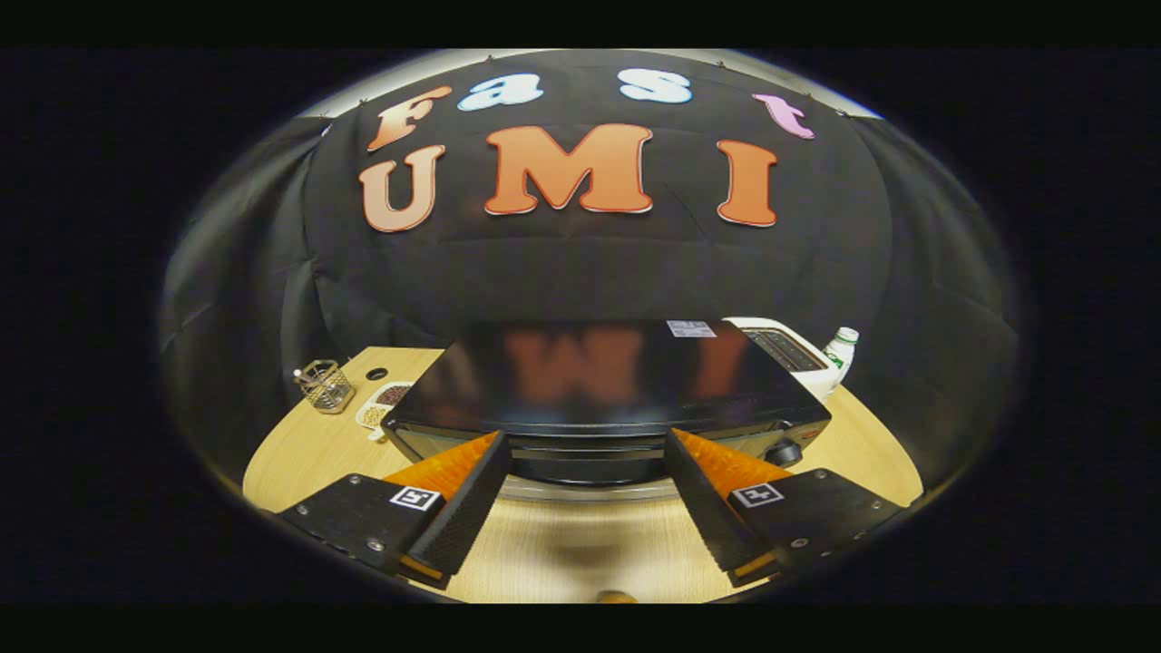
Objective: Open the toaster oven, put the food inside, and close the toaster oven door.
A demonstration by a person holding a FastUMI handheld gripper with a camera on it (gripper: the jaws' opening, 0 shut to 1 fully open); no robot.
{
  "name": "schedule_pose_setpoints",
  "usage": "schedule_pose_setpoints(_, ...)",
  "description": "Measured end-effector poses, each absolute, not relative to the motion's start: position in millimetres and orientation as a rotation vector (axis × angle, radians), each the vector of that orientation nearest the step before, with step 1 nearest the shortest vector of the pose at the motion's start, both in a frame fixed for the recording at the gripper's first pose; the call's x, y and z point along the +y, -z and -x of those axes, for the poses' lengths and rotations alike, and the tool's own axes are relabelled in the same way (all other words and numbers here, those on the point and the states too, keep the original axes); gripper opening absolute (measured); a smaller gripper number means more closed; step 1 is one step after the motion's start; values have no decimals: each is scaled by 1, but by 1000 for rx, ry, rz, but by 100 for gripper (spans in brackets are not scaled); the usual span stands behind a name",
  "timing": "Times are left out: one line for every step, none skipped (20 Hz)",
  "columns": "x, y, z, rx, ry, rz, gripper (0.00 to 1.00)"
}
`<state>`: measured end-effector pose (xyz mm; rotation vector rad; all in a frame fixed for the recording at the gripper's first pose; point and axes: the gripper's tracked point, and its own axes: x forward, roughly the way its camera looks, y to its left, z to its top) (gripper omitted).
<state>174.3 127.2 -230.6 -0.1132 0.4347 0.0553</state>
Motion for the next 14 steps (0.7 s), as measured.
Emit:
schedule_pose_setpoints(127,232,-170,438,-56,113,100)
schedule_pose_setpoints(126,233,-165,444,-54,109,100)
schedule_pose_setpoints(125,235,-159,446,-54,110,100)
schedule_pose_setpoints(124,236,-153,449,-56,110,100)
schedule_pose_setpoints(124,239,-144,454,-56,105,100)
schedule_pose_setpoints(122,243,-136,459,-57,102,100)
schedule_pose_setpoints(122,247,-128,464,-59,103,100)
schedule_pose_setpoints(121,252,-120,472,-61,101,100)
schedule_pose_setpoints(119,258,-111,481,-61,99,100)
schedule_pose_setpoints(118,264,-103,493,-63,92,100)
schedule_pose_setpoints(117,270,-96,503,-65,83,100)
schedule_pose_setpoints(114,278,-90,524,-54,84,100)
schedule_pose_setpoints(110,287,-84,537,-47,99,100)
schedule_pose_setpoints(109,291,-80,529,-44,101,100)
